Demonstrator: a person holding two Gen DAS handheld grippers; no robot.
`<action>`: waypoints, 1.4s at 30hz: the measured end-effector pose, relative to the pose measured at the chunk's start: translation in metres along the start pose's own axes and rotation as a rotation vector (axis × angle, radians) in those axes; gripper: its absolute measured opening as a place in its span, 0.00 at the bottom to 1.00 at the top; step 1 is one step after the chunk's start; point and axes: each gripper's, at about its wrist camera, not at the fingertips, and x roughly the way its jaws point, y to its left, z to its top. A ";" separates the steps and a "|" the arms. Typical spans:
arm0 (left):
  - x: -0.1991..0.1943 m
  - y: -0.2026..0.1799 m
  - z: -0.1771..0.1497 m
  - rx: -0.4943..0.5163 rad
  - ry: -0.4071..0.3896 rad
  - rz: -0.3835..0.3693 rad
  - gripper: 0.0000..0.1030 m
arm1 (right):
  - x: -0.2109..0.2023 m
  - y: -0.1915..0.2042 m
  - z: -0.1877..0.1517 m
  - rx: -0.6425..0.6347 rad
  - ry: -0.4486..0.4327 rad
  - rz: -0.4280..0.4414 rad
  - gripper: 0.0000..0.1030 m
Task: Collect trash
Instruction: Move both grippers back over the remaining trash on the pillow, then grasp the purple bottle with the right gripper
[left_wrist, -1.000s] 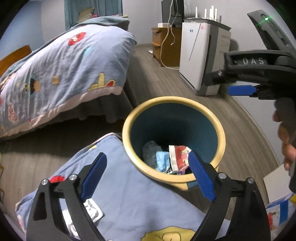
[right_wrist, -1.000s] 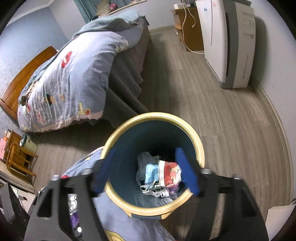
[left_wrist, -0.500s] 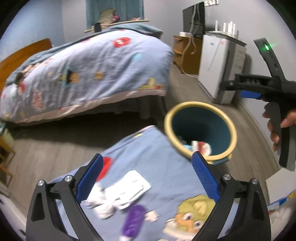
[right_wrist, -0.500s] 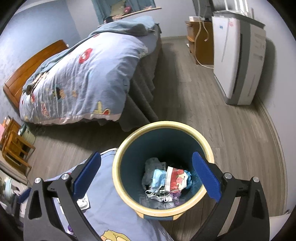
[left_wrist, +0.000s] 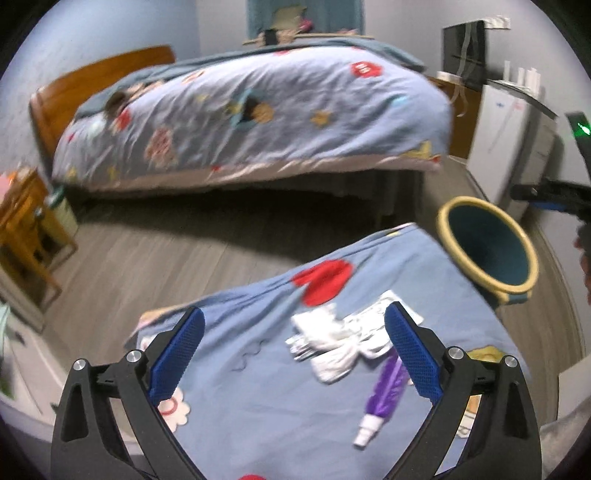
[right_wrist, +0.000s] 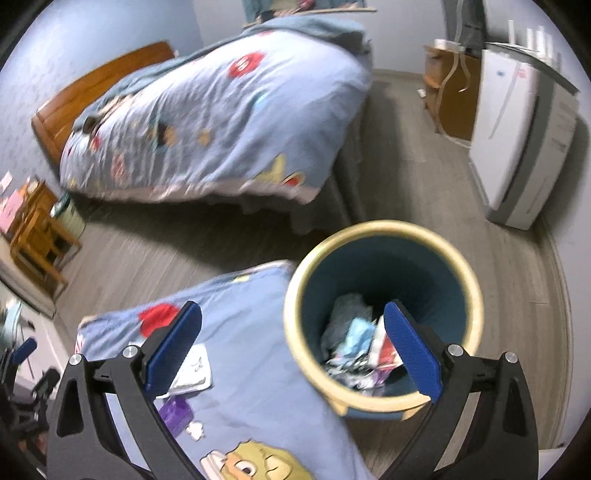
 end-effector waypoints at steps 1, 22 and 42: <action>0.003 0.006 -0.002 -0.005 0.005 0.006 0.94 | 0.003 0.006 -0.002 -0.013 0.011 -0.001 0.94; 0.012 0.064 -0.014 -0.065 0.021 0.023 0.94 | 0.093 0.134 -0.104 -0.100 0.323 0.106 0.93; 0.042 0.034 -0.027 0.052 0.095 0.031 0.94 | 0.100 0.135 -0.122 -0.200 0.409 0.095 0.38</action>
